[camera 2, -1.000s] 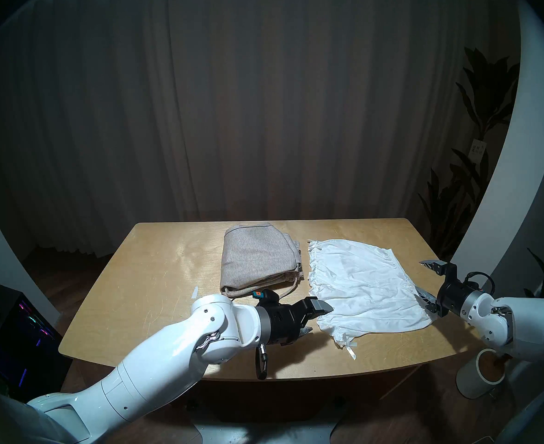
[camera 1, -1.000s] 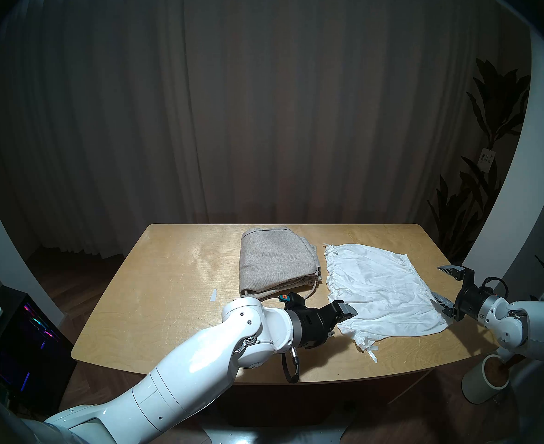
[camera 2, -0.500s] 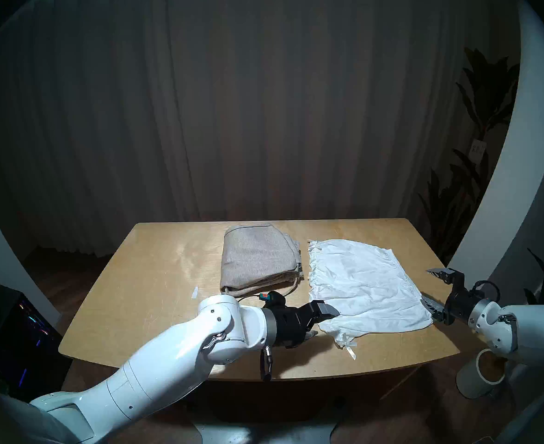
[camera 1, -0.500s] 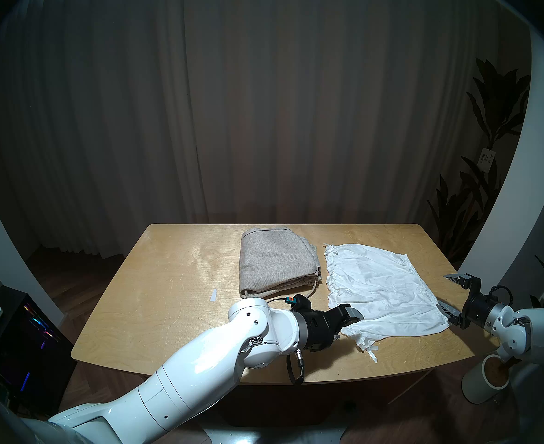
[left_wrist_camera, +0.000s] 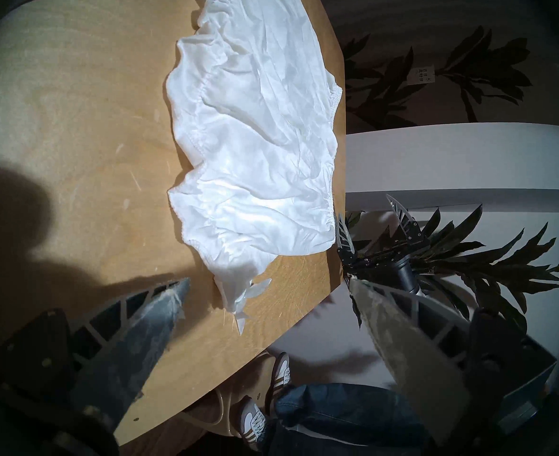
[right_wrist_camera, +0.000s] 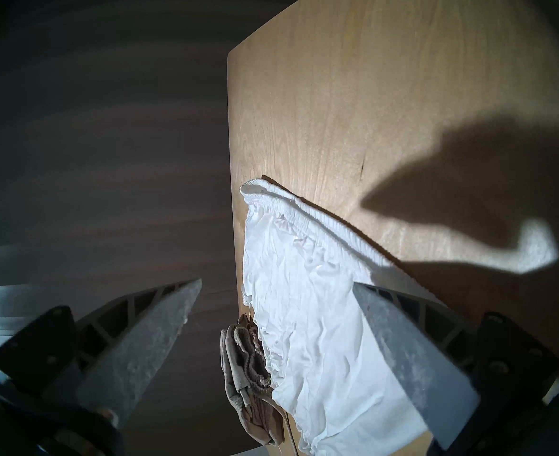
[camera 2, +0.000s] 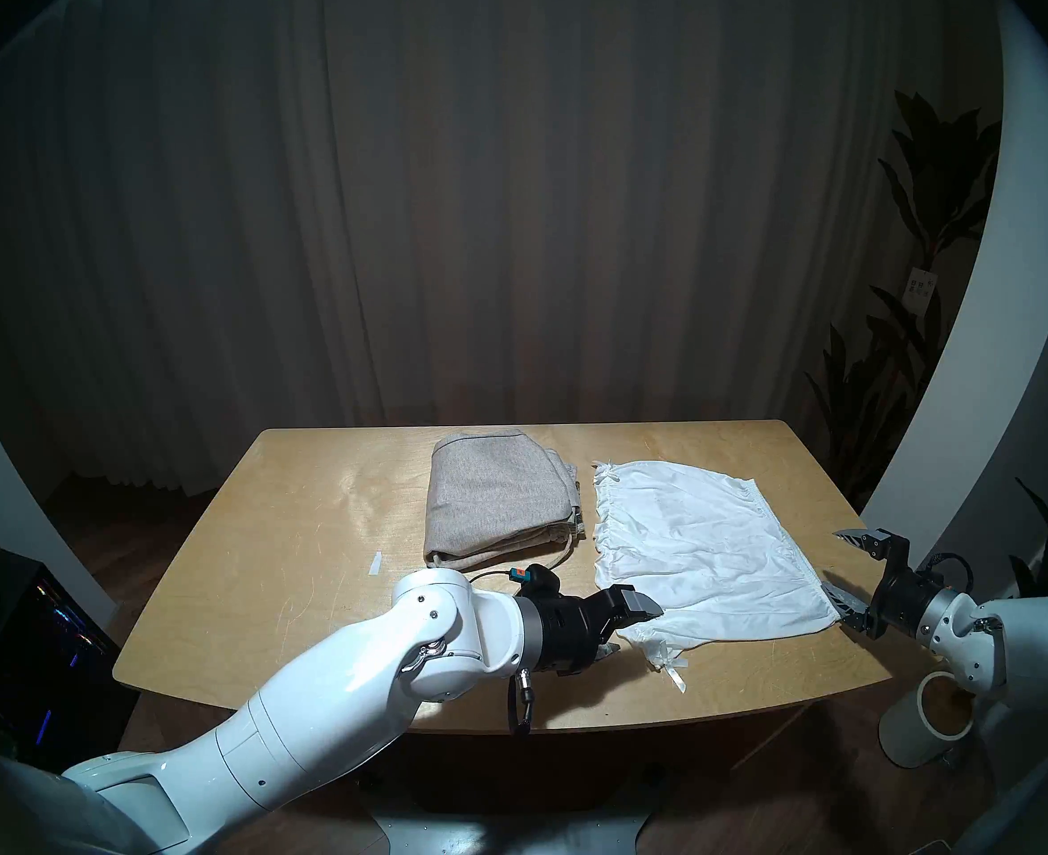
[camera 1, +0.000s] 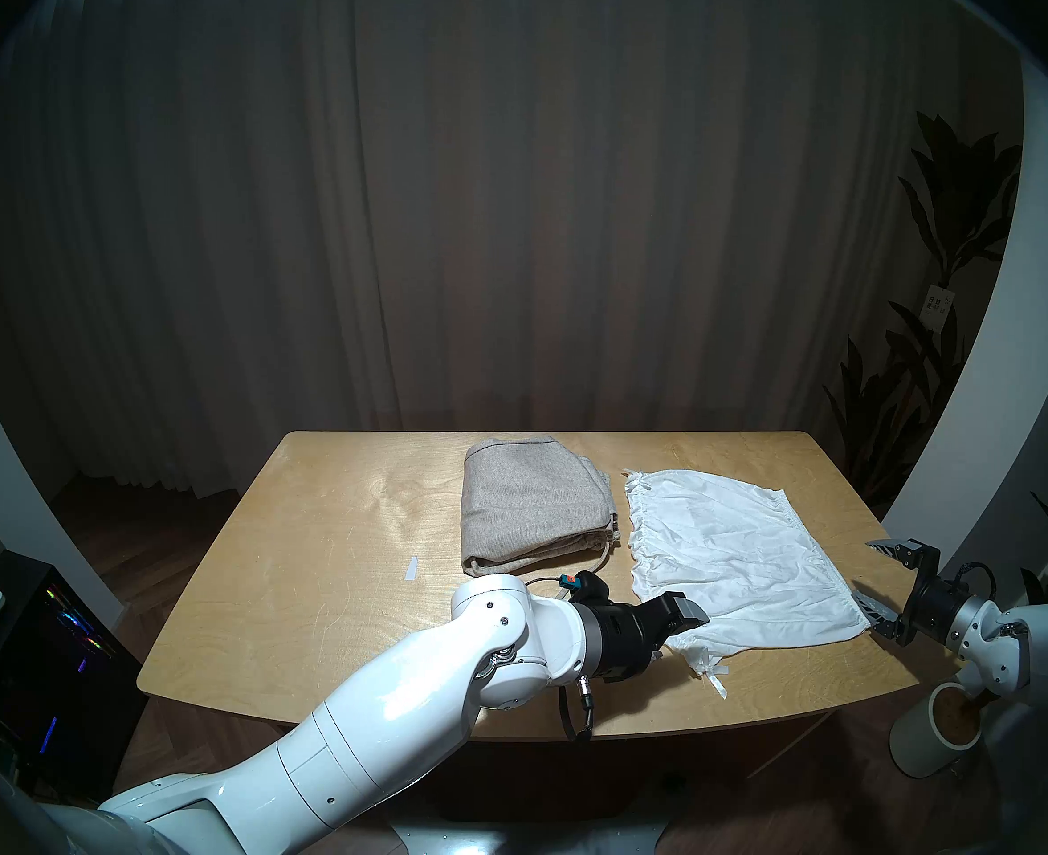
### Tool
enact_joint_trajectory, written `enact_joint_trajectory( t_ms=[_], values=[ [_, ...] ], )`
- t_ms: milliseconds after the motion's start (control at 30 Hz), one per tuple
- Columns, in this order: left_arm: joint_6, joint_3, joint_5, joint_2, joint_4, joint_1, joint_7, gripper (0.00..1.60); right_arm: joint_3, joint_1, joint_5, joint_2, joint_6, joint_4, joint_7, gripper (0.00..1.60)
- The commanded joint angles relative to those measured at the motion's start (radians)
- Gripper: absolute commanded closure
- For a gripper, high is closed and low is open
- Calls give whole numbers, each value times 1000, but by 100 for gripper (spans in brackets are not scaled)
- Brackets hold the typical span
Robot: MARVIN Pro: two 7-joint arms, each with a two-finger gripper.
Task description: Fold pants twice and stack them
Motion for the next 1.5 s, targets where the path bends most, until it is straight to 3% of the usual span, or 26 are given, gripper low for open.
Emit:
enact_joint_trajectory(
  t_ms=[0, 1467],
  values=[
    [-2, -4, 5, -23, 5, -26, 0, 0, 5, -14, -1, 8, 49, 28, 48, 0],
    [-2, 2, 77, -94, 114, -75, 13, 0, -28, -132, -1, 7, 354, 173, 245, 0]
  ],
)
